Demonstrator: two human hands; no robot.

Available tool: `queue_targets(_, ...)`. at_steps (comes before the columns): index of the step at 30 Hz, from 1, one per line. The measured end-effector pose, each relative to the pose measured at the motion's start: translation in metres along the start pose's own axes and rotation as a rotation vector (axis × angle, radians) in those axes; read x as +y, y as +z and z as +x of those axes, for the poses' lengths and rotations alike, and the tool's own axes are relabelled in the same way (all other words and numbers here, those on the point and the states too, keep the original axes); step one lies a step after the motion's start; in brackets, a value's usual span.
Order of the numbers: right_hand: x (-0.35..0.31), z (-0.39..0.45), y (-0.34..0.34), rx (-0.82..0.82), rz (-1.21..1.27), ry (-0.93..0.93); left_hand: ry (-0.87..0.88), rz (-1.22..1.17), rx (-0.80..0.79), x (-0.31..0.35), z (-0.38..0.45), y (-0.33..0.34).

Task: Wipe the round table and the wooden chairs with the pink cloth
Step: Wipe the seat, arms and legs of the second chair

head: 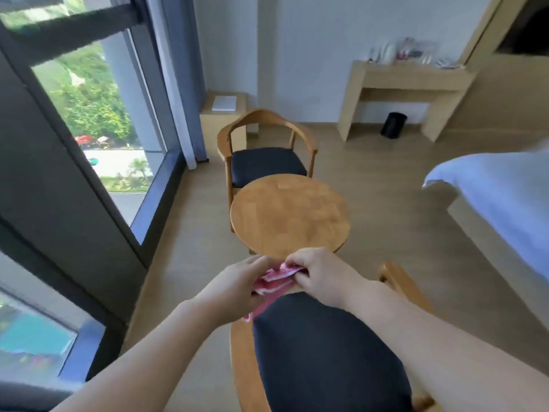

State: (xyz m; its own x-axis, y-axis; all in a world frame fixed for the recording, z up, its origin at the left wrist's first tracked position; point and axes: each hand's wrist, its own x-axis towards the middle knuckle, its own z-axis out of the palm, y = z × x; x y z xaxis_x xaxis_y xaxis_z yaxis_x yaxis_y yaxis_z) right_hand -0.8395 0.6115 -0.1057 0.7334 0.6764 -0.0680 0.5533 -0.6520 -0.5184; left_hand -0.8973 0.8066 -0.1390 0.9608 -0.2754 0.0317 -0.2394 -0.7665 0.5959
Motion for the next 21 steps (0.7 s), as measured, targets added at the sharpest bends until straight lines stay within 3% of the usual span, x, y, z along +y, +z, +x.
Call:
queue_targets(4,0.022,-0.004,-0.014,0.068,-0.025,0.109,0.115,0.039,-0.104,0.006,0.043,0.000)
queue_targets(11,0.039,0.005,-0.007,0.131,0.053,0.158,0.142,0.046,-0.164,-0.007,0.080,-0.003)
queue_targets(17,0.039,0.046,0.010,0.135,0.092,0.310,0.263,0.030,-0.230,-0.061,0.128,-0.011)
queue_targets(21,0.020,0.076,0.039,0.193,0.056,0.488,0.398,0.024,-0.374,-0.106,0.161,-0.022)
